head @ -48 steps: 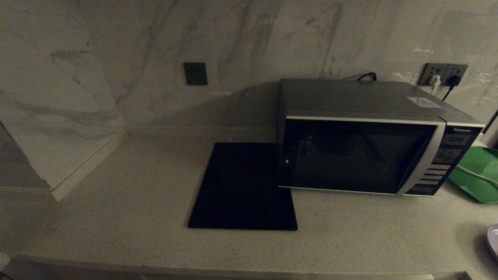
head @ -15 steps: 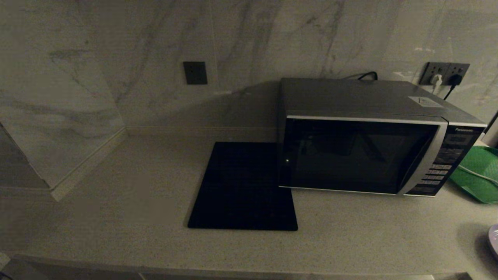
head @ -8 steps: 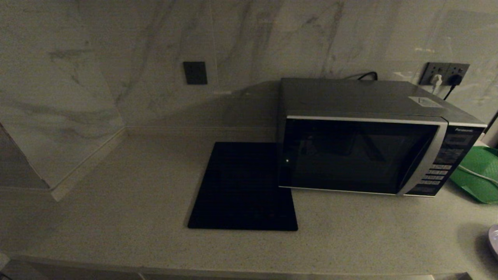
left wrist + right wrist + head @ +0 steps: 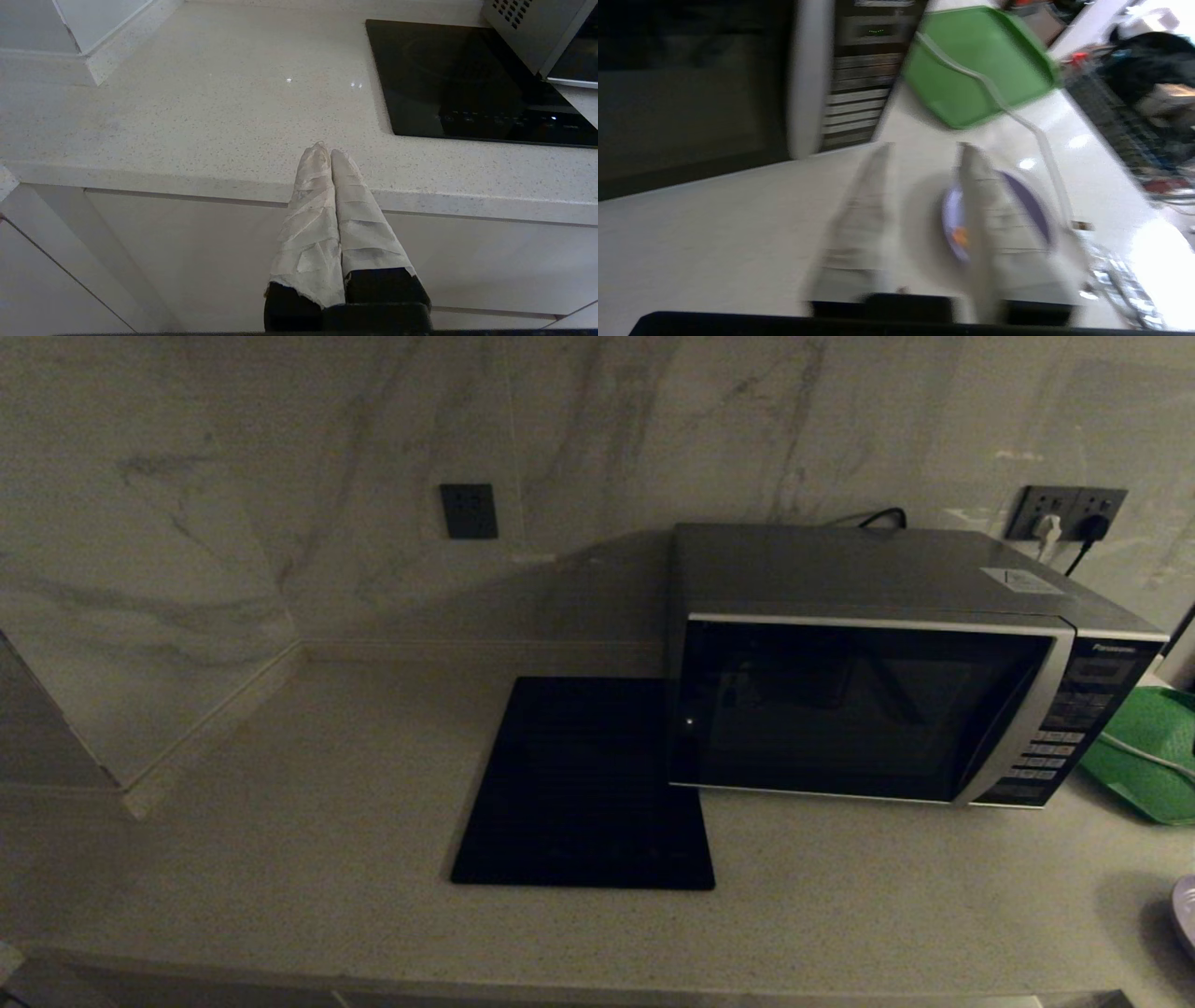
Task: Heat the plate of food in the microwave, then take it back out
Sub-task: Open the microwave oven
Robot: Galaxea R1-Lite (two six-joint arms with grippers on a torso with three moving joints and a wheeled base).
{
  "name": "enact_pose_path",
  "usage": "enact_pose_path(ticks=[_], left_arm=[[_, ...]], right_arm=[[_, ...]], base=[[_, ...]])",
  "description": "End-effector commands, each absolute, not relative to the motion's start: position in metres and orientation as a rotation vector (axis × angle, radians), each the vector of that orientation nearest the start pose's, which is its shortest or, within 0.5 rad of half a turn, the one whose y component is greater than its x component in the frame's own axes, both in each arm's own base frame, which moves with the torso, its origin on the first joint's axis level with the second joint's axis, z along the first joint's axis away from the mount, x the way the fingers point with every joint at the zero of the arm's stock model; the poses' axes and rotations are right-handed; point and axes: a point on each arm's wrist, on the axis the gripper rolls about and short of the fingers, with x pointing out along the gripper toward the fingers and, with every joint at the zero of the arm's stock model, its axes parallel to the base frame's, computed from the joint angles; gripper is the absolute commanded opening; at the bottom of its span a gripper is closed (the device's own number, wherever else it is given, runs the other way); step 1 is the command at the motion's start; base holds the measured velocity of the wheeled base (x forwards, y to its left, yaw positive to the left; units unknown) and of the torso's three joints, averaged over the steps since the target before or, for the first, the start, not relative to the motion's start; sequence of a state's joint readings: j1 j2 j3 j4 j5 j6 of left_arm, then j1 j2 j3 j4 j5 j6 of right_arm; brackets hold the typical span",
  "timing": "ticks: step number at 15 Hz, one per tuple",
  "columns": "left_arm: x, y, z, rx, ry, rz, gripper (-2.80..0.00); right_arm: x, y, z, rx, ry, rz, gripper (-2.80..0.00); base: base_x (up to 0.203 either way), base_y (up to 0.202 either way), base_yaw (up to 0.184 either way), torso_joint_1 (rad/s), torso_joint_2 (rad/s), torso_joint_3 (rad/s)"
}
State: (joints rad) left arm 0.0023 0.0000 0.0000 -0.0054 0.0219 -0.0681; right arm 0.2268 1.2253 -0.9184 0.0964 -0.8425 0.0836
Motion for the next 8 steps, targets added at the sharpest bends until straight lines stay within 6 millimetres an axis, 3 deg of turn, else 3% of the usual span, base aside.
enact_pose_path(ticks=[1, 5, 8], left_arm=[[-0.023, 0.000, 0.076, -0.069, -0.007, 0.025, -2.80], [-0.023, 0.000, 0.076, -0.069, -0.006, 0.024, -2.80], [-0.023, 0.000, 0.076, -0.069, -0.006, 0.025, -2.80]], right_arm=[[0.185, 0.038, 0.247, -0.134, 0.363, -0.588, 0.00], [0.197, 0.046, 0.206, -0.212, 0.421, -0.674, 0.00], [0.234, 0.058, 0.182, -0.193, 0.364, -0.729, 0.00]], base=[[0.000, 0.000, 0.000, 0.000, 0.00, 0.000], [0.000, 0.000, 0.000, 0.000, 0.00, 0.000], [0.000, 0.000, 0.000, 0.000, 0.00, 0.000]])
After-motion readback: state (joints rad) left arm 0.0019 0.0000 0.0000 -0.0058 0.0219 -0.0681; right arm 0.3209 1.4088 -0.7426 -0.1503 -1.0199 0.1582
